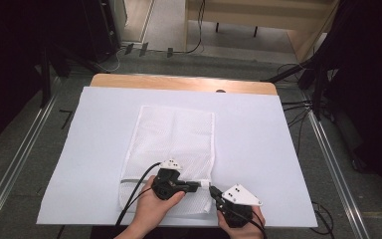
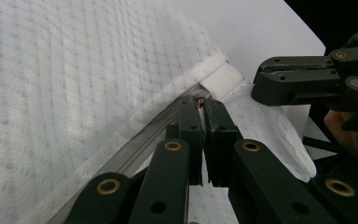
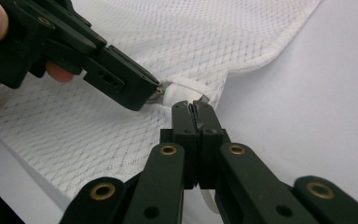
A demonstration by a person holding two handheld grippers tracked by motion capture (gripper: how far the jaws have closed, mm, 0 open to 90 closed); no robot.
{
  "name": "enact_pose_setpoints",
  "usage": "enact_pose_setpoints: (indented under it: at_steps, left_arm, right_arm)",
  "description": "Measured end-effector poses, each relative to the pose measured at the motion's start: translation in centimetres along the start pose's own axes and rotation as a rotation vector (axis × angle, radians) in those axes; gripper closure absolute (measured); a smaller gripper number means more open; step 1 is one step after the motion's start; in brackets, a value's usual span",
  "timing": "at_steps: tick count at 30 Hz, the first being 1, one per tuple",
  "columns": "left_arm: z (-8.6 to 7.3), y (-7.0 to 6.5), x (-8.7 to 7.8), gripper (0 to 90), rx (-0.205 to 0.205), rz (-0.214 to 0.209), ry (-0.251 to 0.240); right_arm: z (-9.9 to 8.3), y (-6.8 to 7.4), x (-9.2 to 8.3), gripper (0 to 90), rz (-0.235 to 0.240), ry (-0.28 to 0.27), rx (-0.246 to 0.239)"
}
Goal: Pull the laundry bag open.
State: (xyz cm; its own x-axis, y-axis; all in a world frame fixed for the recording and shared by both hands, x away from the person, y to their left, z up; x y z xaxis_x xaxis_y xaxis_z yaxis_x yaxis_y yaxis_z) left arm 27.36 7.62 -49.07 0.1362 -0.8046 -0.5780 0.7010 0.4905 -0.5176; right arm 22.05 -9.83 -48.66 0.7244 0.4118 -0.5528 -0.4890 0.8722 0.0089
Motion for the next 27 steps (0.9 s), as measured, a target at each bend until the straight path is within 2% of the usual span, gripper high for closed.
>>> enact_pose_setpoints:
  at_steps: [10,15,27]
  left_arm:
    - [-0.8,1.5,-1.9,88.1,-0.024,0.026,-0.024]
    - [-1.2,1.8,-3.1,88.1,-0.017,0.043,-0.033]
    - [-2.5,3.5,-7.0,88.0,-0.037,0.081,-0.076]
  right_arm:
    - [0.0,-0.4,-0.1,90.0,-0.013,0.000,0.009]
    - [0.0,-0.3,-0.1,90.0,-0.022,0.000,0.002]
    - [0.0,-0.7,0.0,90.0,-0.037,-0.001,-0.008]
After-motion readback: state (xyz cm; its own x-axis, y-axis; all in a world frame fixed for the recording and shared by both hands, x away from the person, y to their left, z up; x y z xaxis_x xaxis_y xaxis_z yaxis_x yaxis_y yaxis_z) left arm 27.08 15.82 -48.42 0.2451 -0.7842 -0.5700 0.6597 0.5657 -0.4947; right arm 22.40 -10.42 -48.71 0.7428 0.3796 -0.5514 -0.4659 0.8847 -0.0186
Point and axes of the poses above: each handheld gripper's, and its own axes: x roughly forward along the jaws, z roughly out of its top, y roughly to its left, the point moved 4 cm from there along x, roughly forward along the jaws, and after that the axes turned 6 degrees about -z, right-handed, at the moved point
